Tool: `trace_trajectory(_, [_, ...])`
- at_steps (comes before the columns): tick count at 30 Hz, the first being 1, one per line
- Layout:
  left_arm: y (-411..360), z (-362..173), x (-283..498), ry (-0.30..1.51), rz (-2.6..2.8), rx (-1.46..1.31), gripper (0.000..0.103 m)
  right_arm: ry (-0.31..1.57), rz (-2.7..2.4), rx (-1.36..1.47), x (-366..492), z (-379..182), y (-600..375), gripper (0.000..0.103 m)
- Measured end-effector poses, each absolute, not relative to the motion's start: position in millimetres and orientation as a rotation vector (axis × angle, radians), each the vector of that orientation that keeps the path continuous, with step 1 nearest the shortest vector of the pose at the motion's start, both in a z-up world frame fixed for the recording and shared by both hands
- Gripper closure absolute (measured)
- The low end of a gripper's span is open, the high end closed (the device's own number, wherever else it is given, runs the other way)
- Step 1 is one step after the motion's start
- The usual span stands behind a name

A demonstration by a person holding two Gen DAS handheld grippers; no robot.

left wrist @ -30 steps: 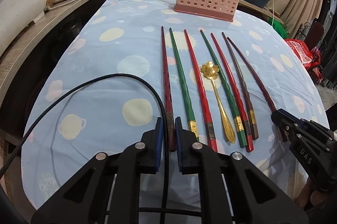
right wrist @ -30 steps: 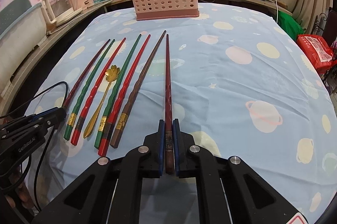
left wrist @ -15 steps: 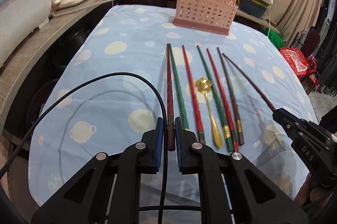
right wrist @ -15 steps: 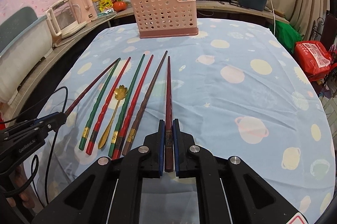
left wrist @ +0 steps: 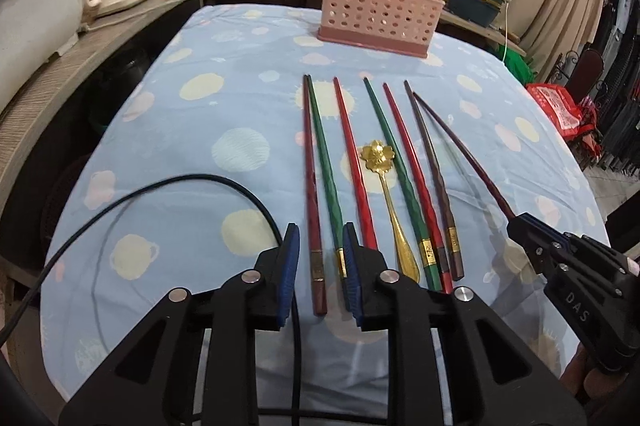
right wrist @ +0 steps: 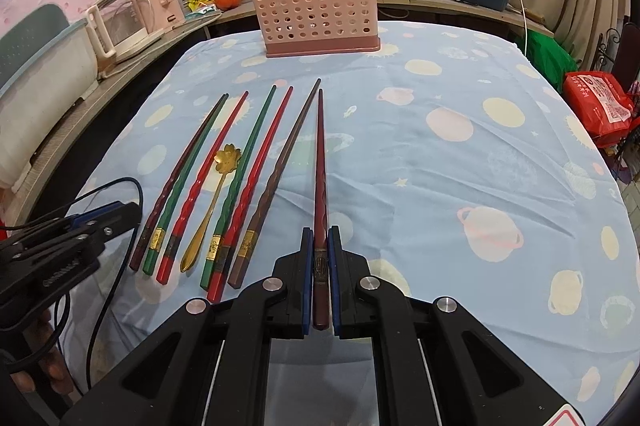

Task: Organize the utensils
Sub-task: 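Close right tool on a dark brown chopstick while left tool closes on a red chopstick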

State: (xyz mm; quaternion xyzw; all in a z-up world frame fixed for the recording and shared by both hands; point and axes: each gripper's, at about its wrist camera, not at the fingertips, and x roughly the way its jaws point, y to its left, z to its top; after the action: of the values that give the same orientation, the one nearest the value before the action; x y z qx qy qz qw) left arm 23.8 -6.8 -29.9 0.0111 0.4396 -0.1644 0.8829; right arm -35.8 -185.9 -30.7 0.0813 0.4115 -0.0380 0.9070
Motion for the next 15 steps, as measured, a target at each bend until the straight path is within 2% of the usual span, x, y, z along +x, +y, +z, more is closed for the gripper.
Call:
trace_trajectory(5, [-4,-46,29,0.957,-0.354,0.001,0.082,0.86,-0.078,0.17,-33,-34,-187,0.096])
trace_trajectory(15, [-1,-39,23,0.956,-0.398,0.0,0.083,0.868,-0.07,0.179,-28,-36,-187,0.096])
